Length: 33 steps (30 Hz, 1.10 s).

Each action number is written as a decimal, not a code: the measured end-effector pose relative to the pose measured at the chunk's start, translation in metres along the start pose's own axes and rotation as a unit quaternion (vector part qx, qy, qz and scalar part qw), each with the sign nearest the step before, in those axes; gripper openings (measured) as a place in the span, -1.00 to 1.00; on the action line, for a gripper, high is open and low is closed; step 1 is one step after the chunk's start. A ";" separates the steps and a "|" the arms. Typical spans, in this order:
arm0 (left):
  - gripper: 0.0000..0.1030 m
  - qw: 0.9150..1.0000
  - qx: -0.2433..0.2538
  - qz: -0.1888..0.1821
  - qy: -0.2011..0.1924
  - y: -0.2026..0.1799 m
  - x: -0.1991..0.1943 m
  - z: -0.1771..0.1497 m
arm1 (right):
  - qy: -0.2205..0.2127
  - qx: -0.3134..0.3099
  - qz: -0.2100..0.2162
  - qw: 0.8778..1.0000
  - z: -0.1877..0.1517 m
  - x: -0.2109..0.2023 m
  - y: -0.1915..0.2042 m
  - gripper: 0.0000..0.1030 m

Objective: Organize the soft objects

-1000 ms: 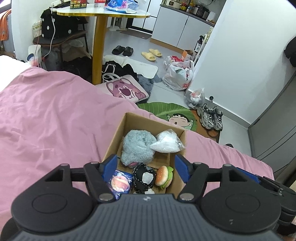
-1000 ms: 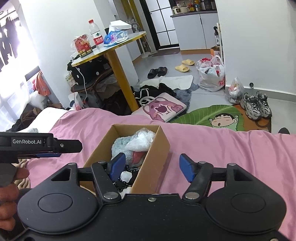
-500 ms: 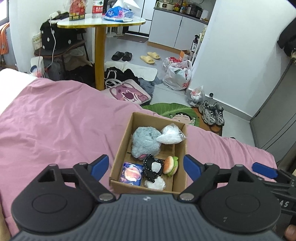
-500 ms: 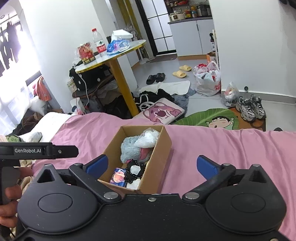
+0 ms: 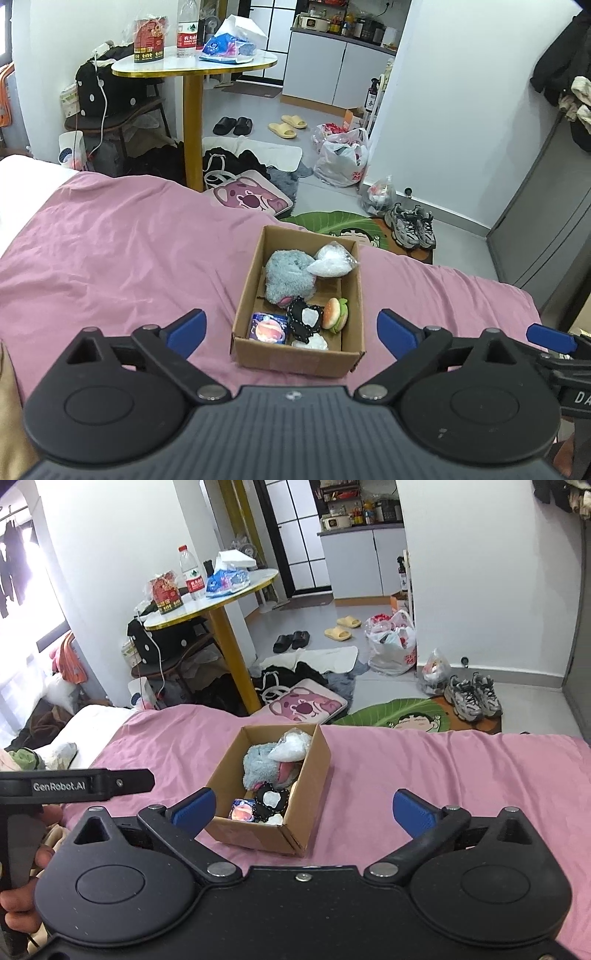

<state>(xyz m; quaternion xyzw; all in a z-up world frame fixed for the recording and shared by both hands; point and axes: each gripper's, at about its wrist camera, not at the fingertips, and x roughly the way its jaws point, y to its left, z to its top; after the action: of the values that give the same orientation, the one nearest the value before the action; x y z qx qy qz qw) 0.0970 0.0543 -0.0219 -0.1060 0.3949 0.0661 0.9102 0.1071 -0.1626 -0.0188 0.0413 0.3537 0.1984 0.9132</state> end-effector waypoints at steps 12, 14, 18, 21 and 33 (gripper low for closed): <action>0.94 0.999 0.034 0.010 -0.021 -0.004 -0.036 -0.012 | -0.018 0.020 -0.020 0.999 -0.008 -0.038 0.004 1.00; 0.94 0.999 0.042 0.011 -0.025 -0.005 -0.042 -0.014 | -0.021 0.021 -0.020 0.999 -0.010 -0.044 0.005 1.00; 0.94 0.998 0.051 0.013 -0.032 -0.007 -0.054 -0.017 | -0.028 0.019 -0.017 0.999 -0.013 -0.054 0.009 1.00; 0.94 0.998 0.055 0.012 -0.037 -0.008 -0.062 -0.020 | -0.032 0.020 -0.010 0.999 -0.014 -0.060 0.010 1.00; 0.94 0.996 0.069 0.018 -0.049 -0.008 -0.086 -0.030 | -0.039 0.017 -0.006 0.999 -0.023 -0.071 0.017 1.00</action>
<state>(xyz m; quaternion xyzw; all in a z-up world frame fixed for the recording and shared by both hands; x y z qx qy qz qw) 0.0194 0.0359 0.0223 -0.0330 0.3552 0.0599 0.9323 0.0382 -0.1769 0.0122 0.0628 0.3212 0.1849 0.9267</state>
